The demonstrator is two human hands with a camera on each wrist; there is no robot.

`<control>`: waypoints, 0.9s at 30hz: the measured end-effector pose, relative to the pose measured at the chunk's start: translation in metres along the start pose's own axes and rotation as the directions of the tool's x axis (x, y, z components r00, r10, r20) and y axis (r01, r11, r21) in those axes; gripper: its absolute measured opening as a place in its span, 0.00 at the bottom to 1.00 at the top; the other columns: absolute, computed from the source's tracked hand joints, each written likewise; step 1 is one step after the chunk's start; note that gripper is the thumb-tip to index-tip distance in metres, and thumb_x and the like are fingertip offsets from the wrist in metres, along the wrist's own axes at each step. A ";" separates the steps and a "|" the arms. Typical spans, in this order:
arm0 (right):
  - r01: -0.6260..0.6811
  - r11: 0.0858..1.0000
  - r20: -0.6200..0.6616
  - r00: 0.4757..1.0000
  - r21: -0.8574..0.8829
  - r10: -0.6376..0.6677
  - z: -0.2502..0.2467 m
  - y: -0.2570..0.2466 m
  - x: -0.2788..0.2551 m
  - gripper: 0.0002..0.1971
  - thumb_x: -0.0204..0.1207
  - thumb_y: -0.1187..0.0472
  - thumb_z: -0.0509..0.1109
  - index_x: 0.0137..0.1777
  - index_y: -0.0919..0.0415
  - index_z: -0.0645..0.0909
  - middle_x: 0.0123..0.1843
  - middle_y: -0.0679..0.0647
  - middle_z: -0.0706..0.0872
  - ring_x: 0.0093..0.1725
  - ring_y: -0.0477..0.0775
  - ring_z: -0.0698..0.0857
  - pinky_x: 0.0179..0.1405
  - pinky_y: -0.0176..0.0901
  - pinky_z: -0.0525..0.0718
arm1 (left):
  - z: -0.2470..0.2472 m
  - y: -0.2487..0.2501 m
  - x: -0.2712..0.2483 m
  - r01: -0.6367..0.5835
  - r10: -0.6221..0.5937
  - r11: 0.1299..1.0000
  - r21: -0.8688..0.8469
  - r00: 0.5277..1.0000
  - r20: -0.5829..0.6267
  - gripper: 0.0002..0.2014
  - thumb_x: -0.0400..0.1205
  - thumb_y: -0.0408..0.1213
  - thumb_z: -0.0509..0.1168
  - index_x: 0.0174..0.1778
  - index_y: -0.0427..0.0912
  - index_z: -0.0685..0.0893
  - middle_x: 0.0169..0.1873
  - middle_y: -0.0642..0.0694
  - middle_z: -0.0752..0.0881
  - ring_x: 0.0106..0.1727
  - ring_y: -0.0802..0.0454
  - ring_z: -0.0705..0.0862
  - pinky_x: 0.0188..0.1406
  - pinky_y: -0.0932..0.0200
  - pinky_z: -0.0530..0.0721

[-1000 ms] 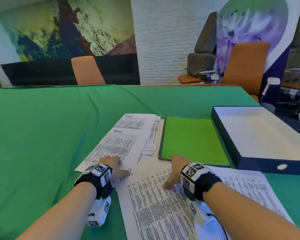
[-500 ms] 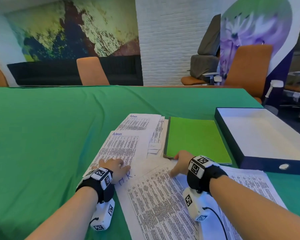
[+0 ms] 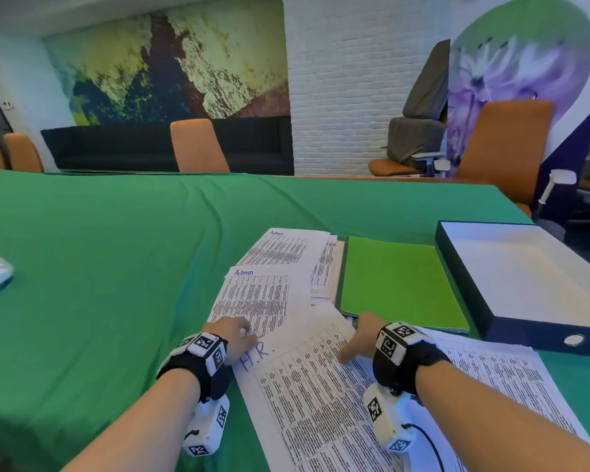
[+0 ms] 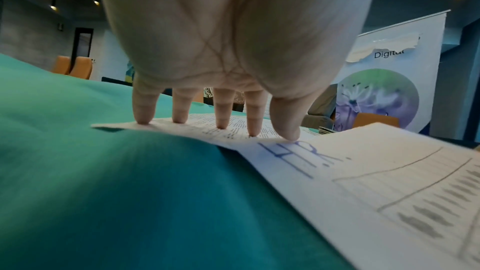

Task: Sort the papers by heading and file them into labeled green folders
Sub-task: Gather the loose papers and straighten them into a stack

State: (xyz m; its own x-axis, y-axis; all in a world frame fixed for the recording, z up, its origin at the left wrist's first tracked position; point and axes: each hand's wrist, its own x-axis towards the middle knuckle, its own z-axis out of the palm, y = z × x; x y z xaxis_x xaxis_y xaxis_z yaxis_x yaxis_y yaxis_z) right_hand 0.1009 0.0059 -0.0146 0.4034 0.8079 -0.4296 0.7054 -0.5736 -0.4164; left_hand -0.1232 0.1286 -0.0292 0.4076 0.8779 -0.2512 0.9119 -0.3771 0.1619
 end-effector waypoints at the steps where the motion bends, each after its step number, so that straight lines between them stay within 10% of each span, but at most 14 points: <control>1: 0.013 1.000 -0.003 1.000 0.019 -0.013 0.001 -0.001 0.001 0.28 0.63 0.52 0.81 0.59 0.66 0.78 0.54 0.57 0.86 0.52 0.56 0.85 0.56 0.49 0.85 | -0.001 -0.001 -0.001 0.008 -0.008 1.000 0.003 1.000 -0.013 0.20 0.82 0.55 0.56 0.67 0.52 0.75 0.63 0.46 0.81 0.57 0.47 0.83 0.55 0.59 0.78; 9: 0.048 0.996 -0.008 0.999 -0.071 -0.049 0.006 -0.016 0.005 0.25 0.65 0.54 0.80 0.60 0.63 0.79 0.55 0.54 0.86 0.52 0.55 0.86 0.55 0.46 0.86 | 0.000 -0.001 -0.005 0.086 -0.090 0.995 -0.059 0.994 -0.056 0.19 0.78 0.55 0.65 0.59 0.49 0.79 0.56 0.49 0.83 0.56 0.48 0.82 0.56 0.57 0.82; 13: 0.032 0.986 -0.045 0.998 -0.166 -0.040 0.014 -0.021 0.007 0.16 0.68 0.54 0.78 0.38 0.59 0.72 0.36 0.50 0.77 0.37 0.50 0.77 0.32 0.34 0.74 | 0.004 -0.007 -0.003 0.092 -0.118 0.975 -0.203 0.986 -0.117 0.20 0.76 0.51 0.68 0.61 0.47 0.79 0.60 0.46 0.81 0.55 0.48 0.82 0.52 0.58 0.82; 18: 0.051 0.995 -0.018 0.998 -0.085 -0.053 0.011 -0.014 0.010 0.21 0.70 0.64 0.75 0.64 0.62 0.80 0.61 0.55 0.86 0.58 0.54 0.85 0.56 0.40 0.85 | 0.004 -0.015 0.000 0.166 -0.233 0.887 -0.431 0.967 -0.107 0.35 0.72 0.41 0.75 0.73 0.41 0.68 0.68 0.40 0.76 0.61 0.42 0.80 0.56 0.53 0.83; 21: 0.064 0.998 -0.029 0.998 0.004 -0.064 0.015 -0.010 0.012 0.19 0.68 0.66 0.76 0.61 0.62 0.83 0.59 0.57 0.87 0.56 0.55 0.87 0.56 0.43 0.86 | 0.006 -0.017 0.000 0.190 -0.260 0.843 -0.503 0.963 -0.073 0.37 0.69 0.36 0.77 0.71 0.37 0.65 0.57 0.40 0.80 0.55 0.42 0.82 0.51 0.53 0.83; 27: 0.089 0.992 -0.071 0.994 0.092 -0.083 0.021 -0.015 0.010 0.18 0.68 0.67 0.76 0.59 0.60 0.84 0.55 0.54 0.88 0.52 0.54 0.87 0.50 0.40 0.86 | 0.006 -0.024 -0.004 0.219 -0.265 0.862 -0.457 0.963 -0.039 0.38 0.72 0.39 0.76 0.74 0.34 0.66 0.69 0.38 0.76 0.67 0.41 0.77 0.61 0.53 0.78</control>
State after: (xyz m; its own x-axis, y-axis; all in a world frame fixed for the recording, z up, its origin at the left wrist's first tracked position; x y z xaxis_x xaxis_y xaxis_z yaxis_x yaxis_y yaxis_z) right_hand 0.0827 0.0198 -0.0297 0.3842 0.8601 -0.3357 0.6818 -0.5094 -0.5251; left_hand -0.1468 0.1325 -0.0375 0.1490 0.9572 -0.2482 0.8536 0.0021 0.5209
